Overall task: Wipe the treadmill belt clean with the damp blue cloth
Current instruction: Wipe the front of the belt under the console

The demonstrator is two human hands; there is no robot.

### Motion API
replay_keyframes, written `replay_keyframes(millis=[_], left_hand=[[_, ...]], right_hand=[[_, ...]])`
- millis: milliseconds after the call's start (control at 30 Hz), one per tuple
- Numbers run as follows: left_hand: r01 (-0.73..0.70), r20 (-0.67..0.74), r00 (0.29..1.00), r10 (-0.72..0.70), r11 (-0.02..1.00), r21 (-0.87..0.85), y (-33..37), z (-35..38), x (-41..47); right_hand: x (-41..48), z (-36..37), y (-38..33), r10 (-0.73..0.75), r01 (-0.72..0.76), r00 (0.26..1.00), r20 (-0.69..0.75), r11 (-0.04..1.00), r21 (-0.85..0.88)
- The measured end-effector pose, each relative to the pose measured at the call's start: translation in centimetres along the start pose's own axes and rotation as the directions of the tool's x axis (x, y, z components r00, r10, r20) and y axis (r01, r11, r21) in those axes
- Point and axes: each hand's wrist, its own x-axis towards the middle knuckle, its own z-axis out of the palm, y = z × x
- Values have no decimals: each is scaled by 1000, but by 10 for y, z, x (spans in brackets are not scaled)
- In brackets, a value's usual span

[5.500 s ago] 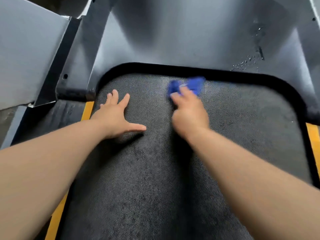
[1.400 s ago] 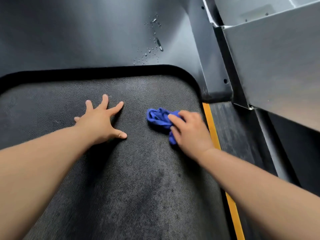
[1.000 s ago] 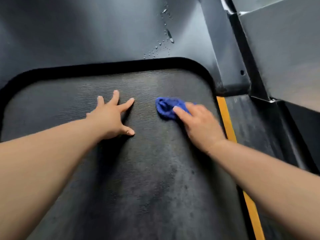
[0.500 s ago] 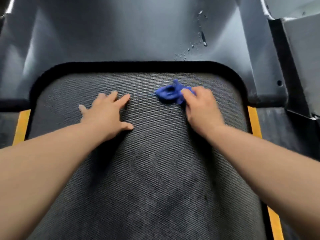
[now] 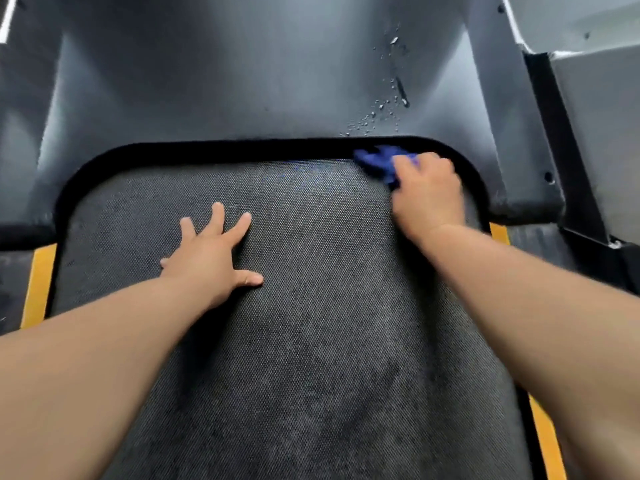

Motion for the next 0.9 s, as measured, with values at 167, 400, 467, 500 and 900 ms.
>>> replay_keyframes(millis=[167,400,467,500,900], left_hand=[[-3,-19,1000,3,1000,10,1,0,0],[-27,-39,999,27,1000,10,1,-1,-1],[-24,-34,999,24,1000,8,0,1,0],[-20,-36,999,20,1000,3,-1,1,1],[-28,-195,979,51,993,117,24,0,-24]], right_hand=[[-1,-11,-6,275,-278,952,137,961,4],[-26,-9,-47,-266,232,945,190,955,185],[-22,-18,13,52,-53,981,185,999,1],[-24,-24,36,194,-189,964,183,981,-48],[-100,-58,-1,-161,-1,928,337,901,434]])
